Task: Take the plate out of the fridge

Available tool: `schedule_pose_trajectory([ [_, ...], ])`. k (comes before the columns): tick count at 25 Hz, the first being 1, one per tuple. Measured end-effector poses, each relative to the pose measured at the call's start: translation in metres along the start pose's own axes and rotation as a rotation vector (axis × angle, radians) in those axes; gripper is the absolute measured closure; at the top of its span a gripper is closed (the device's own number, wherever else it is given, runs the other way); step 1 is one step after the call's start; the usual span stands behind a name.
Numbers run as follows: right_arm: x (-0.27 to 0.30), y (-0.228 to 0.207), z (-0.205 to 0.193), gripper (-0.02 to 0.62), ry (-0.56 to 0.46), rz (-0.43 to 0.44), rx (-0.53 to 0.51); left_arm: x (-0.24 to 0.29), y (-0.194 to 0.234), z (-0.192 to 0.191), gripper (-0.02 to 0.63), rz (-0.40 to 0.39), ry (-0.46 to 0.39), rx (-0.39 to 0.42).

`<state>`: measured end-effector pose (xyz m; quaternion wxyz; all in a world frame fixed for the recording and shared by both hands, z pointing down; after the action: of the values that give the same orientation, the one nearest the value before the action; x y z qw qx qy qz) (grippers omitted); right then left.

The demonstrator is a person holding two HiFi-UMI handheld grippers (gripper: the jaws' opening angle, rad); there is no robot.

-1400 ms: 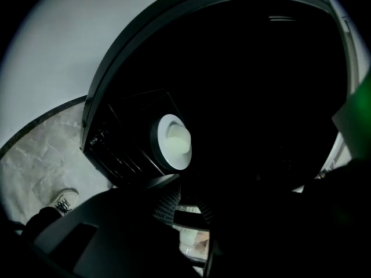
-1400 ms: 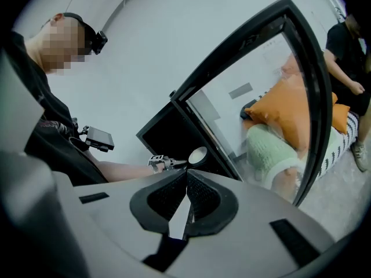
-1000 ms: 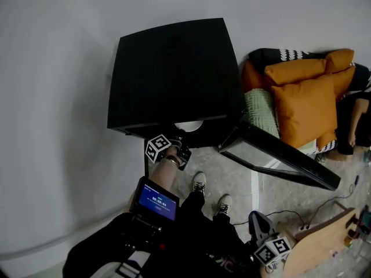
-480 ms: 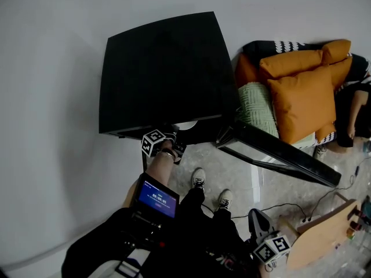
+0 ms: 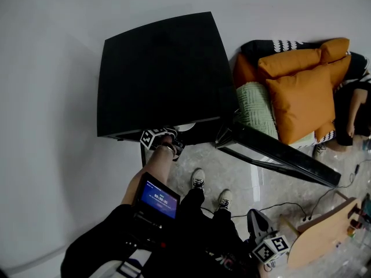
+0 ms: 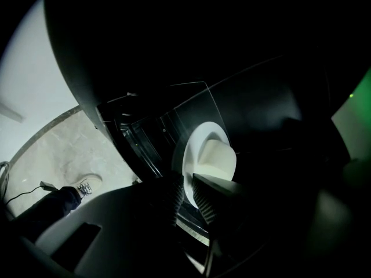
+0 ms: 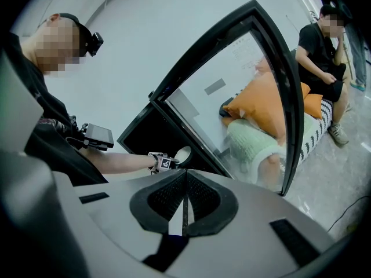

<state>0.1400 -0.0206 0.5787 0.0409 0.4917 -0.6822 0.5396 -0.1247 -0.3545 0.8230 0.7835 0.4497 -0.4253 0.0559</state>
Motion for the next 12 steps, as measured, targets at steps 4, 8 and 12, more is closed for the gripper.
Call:
schedule_pose_trajectory([
  [4, 0.001, -0.001, -0.001, 0.588, -0.001, 0.003, 0.006, -0.002, 0.003, -0.003, 0.552, 0.019, 0.002, 0.004],
  [8, 0.001, -0.005, -0.005, 0.588, 0.028, -0.001, -0.012, -0.005, 0.009, -0.009, 0.558, 0.025, -0.010, 0.003],
  [12, 0.004, 0.000, -0.003, 0.588, 0.035, 0.031, -0.011, -0.011, 0.020, -0.024, 0.558, -0.008, -0.039, -0.010],
])
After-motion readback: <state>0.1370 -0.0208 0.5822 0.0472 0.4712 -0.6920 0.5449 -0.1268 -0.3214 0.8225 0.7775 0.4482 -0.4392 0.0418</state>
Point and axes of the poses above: the fingertips, and each gripper's own axes: x forward along the fingers, y to its left, z out of its top, the point moved 1 cm from there along -x, backward along the fingers, and after that the axes turned 15 degrees about y, right-handed, at the moved point
